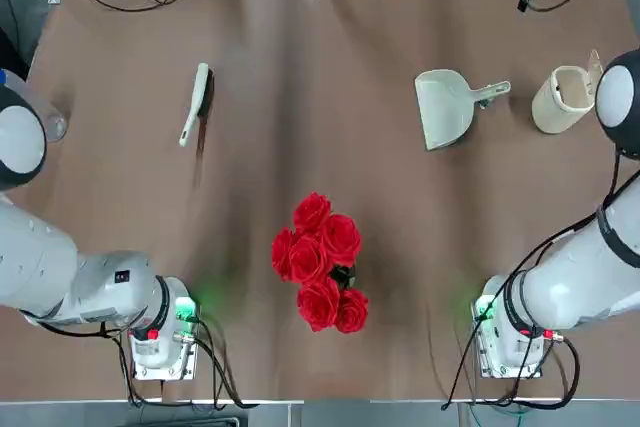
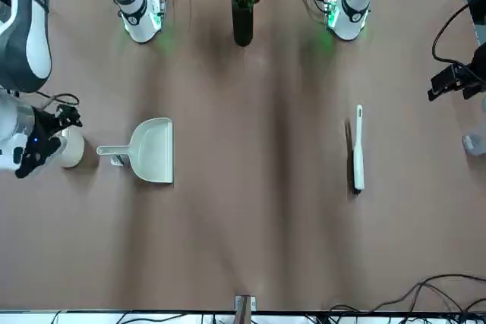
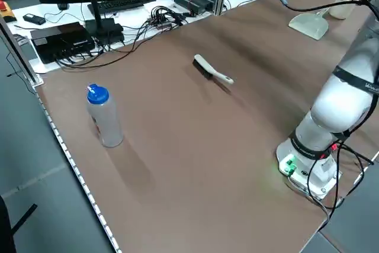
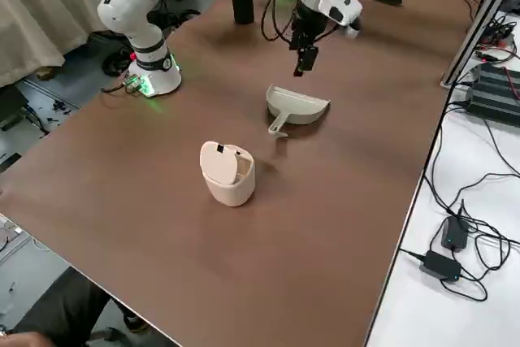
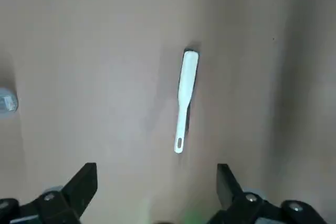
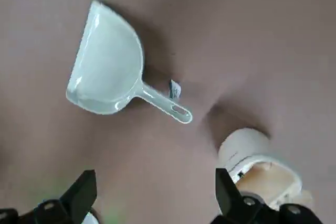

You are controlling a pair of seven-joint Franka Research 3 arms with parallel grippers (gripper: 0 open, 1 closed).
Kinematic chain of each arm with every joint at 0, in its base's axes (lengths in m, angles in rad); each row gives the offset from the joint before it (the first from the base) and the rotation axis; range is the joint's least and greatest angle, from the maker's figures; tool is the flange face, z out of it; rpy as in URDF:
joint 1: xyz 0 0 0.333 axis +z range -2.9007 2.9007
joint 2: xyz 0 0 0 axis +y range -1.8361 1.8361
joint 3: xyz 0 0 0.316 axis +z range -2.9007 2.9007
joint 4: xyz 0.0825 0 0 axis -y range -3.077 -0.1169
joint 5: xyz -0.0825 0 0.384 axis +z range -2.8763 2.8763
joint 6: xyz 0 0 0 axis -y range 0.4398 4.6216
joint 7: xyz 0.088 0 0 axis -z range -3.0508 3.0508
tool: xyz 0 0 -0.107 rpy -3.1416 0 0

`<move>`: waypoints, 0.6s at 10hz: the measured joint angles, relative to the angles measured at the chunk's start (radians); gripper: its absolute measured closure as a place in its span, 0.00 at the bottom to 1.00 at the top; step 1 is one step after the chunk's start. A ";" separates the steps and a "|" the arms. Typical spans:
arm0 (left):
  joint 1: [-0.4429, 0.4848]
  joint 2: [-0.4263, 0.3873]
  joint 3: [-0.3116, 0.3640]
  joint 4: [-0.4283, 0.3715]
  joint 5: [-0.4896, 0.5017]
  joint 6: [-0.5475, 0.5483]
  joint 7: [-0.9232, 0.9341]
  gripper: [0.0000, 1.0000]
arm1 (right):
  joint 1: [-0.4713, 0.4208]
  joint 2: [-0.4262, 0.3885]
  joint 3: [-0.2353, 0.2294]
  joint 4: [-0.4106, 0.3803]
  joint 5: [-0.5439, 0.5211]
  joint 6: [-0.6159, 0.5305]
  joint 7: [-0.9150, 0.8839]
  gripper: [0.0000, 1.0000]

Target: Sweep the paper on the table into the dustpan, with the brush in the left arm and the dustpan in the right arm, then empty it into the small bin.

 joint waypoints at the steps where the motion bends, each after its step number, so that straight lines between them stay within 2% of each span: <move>1: 0.000 0.000 0.000 0.000 0.000 0.000 0.000 0.00 | 0.000 -0.026 0.001 0.011 0.000 0.000 0.151 0.00; 5: 0.001 -0.004 0.001 0.007 0.000 0.000 0.001 0.00 | 0.010 -0.159 0.014 0.023 0.000 -0.003 0.581 0.00; 6: 0.001 -0.005 0.001 0.008 0.000 0.000 0.002 0.00 | -0.021 -0.194 0.052 0.023 -0.001 -0.010 0.624 0.00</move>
